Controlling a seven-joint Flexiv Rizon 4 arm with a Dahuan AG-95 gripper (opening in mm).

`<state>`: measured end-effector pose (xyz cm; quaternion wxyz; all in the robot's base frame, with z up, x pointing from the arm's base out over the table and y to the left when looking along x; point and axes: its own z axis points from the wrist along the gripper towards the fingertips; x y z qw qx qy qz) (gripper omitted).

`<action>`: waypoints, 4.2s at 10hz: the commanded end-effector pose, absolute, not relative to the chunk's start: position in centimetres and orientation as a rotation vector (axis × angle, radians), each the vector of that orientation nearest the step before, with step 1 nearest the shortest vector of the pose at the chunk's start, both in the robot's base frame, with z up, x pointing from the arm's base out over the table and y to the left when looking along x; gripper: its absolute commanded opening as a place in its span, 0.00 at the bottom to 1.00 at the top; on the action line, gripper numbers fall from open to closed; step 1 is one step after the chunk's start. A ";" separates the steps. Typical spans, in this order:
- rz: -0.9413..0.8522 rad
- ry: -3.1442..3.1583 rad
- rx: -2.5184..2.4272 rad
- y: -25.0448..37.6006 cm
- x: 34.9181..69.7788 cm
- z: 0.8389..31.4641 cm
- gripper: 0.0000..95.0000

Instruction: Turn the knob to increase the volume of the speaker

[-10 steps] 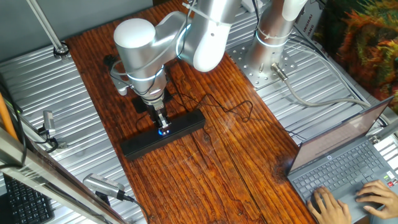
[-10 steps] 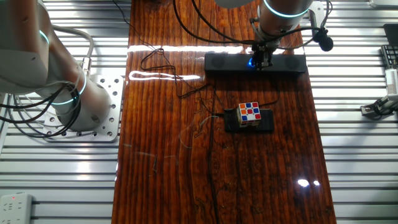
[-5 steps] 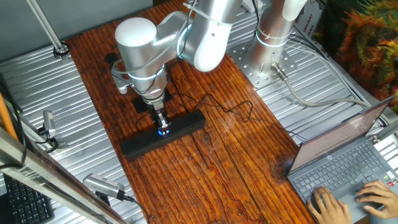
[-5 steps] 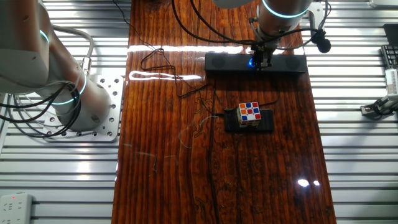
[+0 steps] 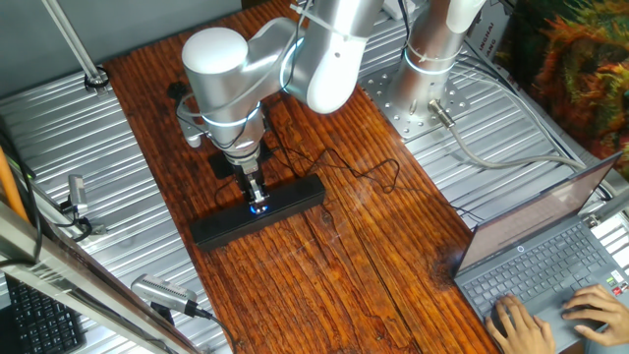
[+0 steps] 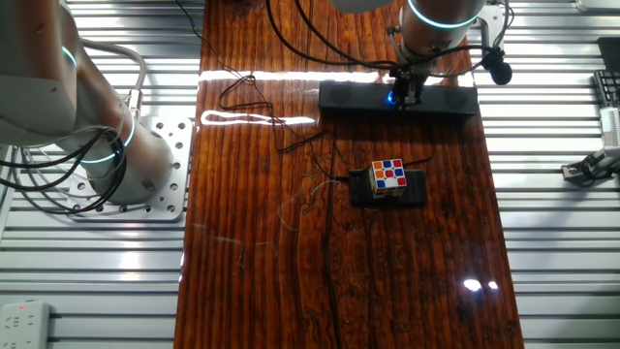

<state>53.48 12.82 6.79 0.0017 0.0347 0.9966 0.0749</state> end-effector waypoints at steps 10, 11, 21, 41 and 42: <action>0.262 3.122 0.177 12.8 53.5 6.7 0.00; 0.284 3.118 0.208 12.8 53.5 6.7 0.00; 0.324 3.112 0.364 12.7 53.5 6.8 0.00; 0.299 3.117 0.321 12.6 53.5 6.7 0.40; 0.298 3.117 0.319 12.6 53.5 6.7 0.40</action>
